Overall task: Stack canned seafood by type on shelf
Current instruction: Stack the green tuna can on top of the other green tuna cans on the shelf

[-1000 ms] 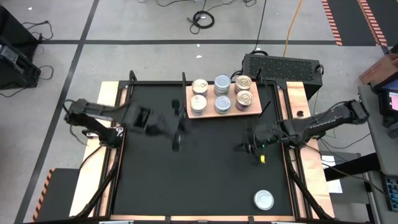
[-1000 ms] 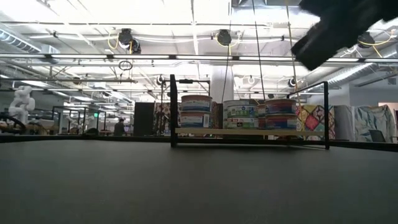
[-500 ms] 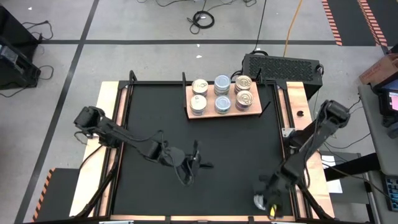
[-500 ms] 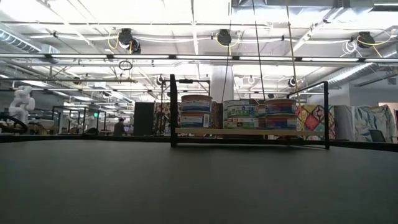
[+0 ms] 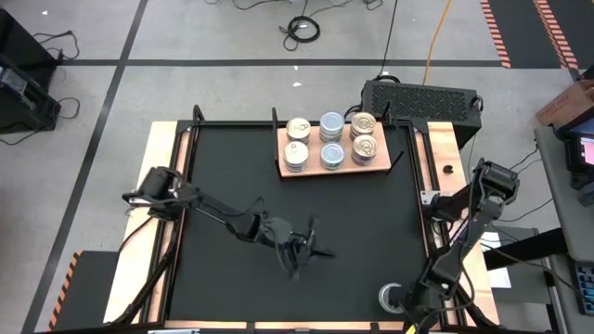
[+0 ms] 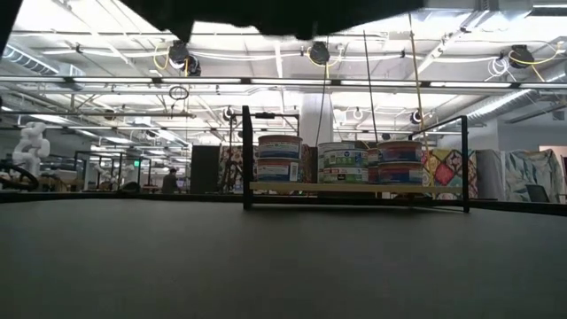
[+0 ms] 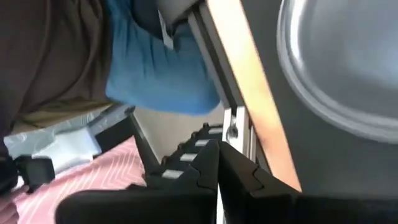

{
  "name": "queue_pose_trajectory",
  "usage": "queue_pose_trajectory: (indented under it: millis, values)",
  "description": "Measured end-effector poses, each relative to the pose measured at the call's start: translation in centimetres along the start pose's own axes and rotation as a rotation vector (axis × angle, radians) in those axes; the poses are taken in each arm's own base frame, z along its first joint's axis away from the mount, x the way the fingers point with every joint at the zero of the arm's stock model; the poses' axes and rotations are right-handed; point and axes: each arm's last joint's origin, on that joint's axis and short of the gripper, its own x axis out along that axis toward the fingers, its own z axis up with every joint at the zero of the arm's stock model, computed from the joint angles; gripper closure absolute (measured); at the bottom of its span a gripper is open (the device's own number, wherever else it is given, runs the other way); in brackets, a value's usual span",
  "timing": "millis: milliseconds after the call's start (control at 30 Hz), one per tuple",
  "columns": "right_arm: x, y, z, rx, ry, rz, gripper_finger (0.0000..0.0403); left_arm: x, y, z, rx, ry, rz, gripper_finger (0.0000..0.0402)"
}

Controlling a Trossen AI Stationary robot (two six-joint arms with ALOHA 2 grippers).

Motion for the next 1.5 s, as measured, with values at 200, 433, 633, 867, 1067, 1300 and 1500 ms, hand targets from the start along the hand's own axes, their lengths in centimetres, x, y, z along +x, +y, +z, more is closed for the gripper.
queue_pose_trajectory:
  millis: [200,433,633,867,1067,1300,1500]
  values:
    - [0.0,-0.3,0.0,0.012,-0.019,-0.027,0.0403,4.1,-0.4,0.6,0.09,0.025,0.063,0.0362]
    - [0.0,-1.2,-0.2,-0.064,-0.013,-0.123,0.0403,9.8,-1.6,1.3,0.161,0.156,-0.096,0.0308]
    - [0.0,-1.3,-0.2,-0.12,-0.013,-0.137,0.0403,13.7,-3.3,-0.2,0.324,0.106,-0.154,0.0267]
    - [-0.2,-2.2,0.0,-0.086,-0.085,-0.225,0.0403,15.8,-3.2,-0.1,0.403,0.038,-0.131,0.0262]
    - [-0.2,-2.3,0.1,-0.054,-0.093,-0.241,0.0403,15.9,-2.6,-0.9,0.475,0.076,-0.166,0.0262]
    - [-0.6,-2.4,1.4,-0.05,-0.198,-0.247,0.0403,15.7,-2.3,-2.2,0.454,0.069,-0.312,0.0262]
    - [-1.0,-2.4,2.8,-0.026,-0.256,-0.245,0.0403,15.5,-2.9,-2.5,0.473,0.112,-0.361,0.0262]
